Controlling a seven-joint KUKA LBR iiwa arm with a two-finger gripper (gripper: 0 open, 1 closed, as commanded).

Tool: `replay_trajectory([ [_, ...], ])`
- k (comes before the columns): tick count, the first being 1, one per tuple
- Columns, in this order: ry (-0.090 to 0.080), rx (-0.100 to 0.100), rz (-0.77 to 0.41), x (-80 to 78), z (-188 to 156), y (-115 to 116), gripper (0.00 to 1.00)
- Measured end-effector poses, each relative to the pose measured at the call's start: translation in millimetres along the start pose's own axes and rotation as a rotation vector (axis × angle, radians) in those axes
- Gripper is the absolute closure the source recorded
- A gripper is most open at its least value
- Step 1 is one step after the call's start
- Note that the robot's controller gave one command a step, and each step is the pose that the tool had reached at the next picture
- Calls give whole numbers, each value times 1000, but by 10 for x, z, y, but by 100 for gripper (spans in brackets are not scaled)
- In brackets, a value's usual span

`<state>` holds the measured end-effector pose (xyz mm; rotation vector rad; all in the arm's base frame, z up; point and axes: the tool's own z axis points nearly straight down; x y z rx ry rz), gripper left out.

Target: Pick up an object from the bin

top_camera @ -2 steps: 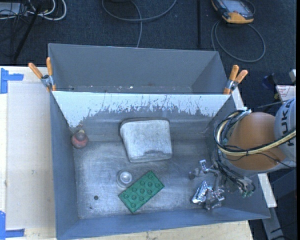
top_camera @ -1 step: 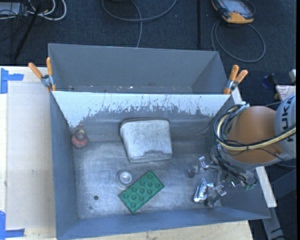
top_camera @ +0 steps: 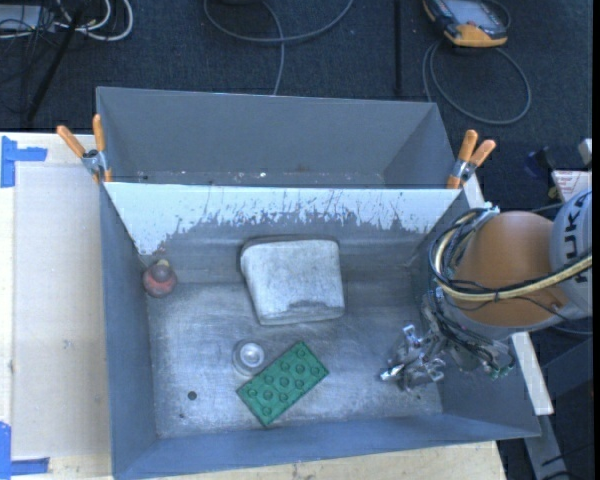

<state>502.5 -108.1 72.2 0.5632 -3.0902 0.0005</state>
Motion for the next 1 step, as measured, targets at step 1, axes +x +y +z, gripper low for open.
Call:
replay_trajectory([
  [1,-7,5,-214,43,-1763,-214,100],
])
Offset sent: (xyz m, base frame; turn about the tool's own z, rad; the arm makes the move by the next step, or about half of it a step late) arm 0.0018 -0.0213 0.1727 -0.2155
